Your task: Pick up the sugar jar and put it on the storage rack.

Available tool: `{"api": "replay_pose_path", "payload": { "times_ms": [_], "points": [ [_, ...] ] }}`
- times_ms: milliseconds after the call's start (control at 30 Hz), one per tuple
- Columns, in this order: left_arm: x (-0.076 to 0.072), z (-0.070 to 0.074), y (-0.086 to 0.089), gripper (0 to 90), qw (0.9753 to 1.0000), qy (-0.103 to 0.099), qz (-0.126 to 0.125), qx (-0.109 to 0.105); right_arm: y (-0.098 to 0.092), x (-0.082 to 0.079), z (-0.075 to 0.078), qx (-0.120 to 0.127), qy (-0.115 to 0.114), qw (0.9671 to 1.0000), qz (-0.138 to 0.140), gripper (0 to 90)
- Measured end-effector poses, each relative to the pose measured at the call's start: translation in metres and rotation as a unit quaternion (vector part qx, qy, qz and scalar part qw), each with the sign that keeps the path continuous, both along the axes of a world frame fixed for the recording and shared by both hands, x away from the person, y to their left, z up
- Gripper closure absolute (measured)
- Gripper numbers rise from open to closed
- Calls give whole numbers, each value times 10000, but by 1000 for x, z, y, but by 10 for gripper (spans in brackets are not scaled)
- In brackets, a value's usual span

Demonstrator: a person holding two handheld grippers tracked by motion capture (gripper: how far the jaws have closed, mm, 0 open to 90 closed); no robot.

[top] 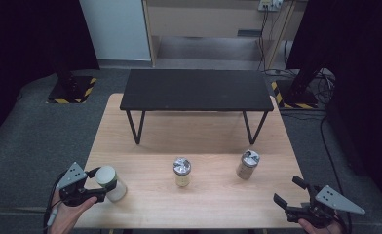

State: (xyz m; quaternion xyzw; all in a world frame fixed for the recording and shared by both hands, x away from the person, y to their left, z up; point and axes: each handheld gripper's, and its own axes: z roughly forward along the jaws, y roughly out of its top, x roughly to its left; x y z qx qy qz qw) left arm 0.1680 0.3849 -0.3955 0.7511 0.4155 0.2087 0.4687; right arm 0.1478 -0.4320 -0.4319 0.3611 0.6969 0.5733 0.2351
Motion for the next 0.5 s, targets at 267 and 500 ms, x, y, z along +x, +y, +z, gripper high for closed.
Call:
{"api": "replay_pose_path", "payload": {
  "times_ms": [267, 500],
  "points": [
    [-4, -8, -2, 311, 9997, -176, 133, -51, 0, 0, 0, -3, 0, 10000, -1, 46],
    [-9, -12, -5, 317, 9994, -287, 203, -39, 0, 0, 0, -4, -2, 10000, -1, 46]
  ]
}}
